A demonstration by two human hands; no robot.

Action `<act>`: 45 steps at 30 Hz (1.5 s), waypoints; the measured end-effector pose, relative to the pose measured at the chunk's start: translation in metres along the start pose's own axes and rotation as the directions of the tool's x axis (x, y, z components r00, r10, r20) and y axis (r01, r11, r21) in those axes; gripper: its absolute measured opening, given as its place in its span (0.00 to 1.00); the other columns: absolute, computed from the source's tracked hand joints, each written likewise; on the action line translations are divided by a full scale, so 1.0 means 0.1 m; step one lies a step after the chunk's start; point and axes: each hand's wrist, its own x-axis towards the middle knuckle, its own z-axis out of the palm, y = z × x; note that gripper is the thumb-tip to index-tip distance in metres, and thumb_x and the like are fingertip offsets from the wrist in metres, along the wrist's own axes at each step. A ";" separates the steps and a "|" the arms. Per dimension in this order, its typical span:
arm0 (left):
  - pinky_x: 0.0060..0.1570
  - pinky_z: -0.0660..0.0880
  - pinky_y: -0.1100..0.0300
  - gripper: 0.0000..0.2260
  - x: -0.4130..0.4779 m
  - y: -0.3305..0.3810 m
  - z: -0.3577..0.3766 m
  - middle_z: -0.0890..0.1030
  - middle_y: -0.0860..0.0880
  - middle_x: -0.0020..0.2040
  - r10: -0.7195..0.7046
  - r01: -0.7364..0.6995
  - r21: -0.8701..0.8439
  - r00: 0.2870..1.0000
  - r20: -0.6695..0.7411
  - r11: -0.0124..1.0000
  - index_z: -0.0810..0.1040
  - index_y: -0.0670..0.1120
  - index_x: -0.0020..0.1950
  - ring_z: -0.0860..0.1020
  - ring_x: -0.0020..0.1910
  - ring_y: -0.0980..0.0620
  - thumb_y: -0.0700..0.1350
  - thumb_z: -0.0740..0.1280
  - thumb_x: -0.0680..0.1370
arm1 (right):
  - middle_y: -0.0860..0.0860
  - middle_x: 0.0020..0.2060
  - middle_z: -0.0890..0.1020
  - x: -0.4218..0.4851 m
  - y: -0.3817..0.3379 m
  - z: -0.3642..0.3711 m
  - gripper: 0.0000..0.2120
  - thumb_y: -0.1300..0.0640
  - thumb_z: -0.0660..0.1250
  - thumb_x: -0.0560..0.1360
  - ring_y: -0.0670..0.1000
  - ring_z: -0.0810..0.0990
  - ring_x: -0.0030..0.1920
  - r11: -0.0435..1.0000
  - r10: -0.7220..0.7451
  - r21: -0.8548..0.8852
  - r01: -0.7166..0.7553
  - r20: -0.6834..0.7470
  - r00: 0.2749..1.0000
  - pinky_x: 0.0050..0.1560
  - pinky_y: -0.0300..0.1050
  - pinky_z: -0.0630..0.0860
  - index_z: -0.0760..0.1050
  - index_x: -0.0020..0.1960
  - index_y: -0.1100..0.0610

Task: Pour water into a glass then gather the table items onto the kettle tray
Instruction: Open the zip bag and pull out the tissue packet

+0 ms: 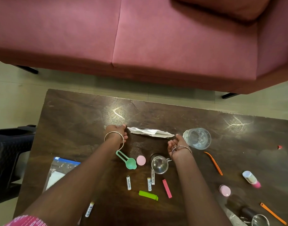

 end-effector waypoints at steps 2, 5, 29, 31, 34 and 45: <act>0.42 0.82 0.52 0.07 -0.05 -0.08 -0.06 0.83 0.42 0.40 0.233 -0.218 0.158 0.969 -0.081 0.963 0.79 0.39 0.50 0.81 0.32 0.48 0.42 0.66 0.78 | 0.55 0.34 0.78 -0.08 0.05 -0.05 0.09 0.59 0.69 0.76 0.49 0.76 0.31 0.992 -0.121 -0.037 0.119 -0.052 0.991 0.20 0.34 0.72 0.74 0.41 0.64; 0.49 0.76 0.61 0.08 -0.13 -0.19 -0.16 0.84 0.48 0.45 0.609 -0.542 0.488 0.792 0.026 0.684 0.81 0.46 0.51 0.82 0.44 0.50 0.37 0.64 0.77 | 0.54 0.33 0.82 -0.14 0.20 -0.16 0.05 0.65 0.66 0.74 0.51 0.82 0.32 0.750 -0.581 -0.411 0.518 -0.036 0.813 0.34 0.44 0.81 0.80 0.48 0.62; 0.45 0.69 0.64 0.15 0.05 -0.36 -0.17 0.84 0.51 0.48 0.691 -0.649 0.578 0.697 0.193 0.494 0.79 0.54 0.59 0.81 0.47 0.51 0.41 0.71 0.74 | 0.52 0.44 0.85 0.08 0.27 0.04 0.14 0.58 0.74 0.73 0.52 0.83 0.47 -0.102 -0.658 -0.755 0.648 0.540 0.525 0.54 0.44 0.76 0.79 0.58 0.52; 0.45 0.70 0.64 0.15 0.06 -0.36 -0.19 0.84 0.51 0.48 0.689 -0.651 0.575 0.698 0.196 0.496 0.79 0.54 0.59 0.80 0.47 0.51 0.42 0.72 0.74 | 0.52 0.43 0.85 0.10 0.28 0.03 0.14 0.59 0.74 0.72 0.52 0.83 0.46 -0.086 -0.653 -0.752 0.654 0.538 0.533 0.55 0.45 0.77 0.79 0.57 0.52; 0.47 0.73 0.63 0.17 0.06 -0.36 -0.20 0.84 0.51 0.49 0.679 -0.653 0.550 0.707 0.197 0.520 0.79 0.54 0.60 0.81 0.47 0.52 0.41 0.72 0.73 | 0.52 0.43 0.85 0.11 0.27 0.00 0.16 0.60 0.74 0.72 0.53 0.84 0.48 -0.069 -0.637 -0.748 0.660 0.542 0.547 0.57 0.49 0.78 0.78 0.58 0.53; 0.50 0.78 0.56 0.19 -0.25 -0.67 -0.37 0.80 0.51 0.43 0.631 -0.601 0.419 0.771 0.080 0.681 0.73 0.46 0.63 0.81 0.44 0.51 0.37 0.71 0.74 | 0.49 0.46 0.86 -0.14 0.25 -0.45 0.16 0.63 0.66 0.75 0.54 0.83 0.52 -0.038 -0.693 -0.775 0.630 0.475 0.543 0.56 0.48 0.76 0.76 0.62 0.54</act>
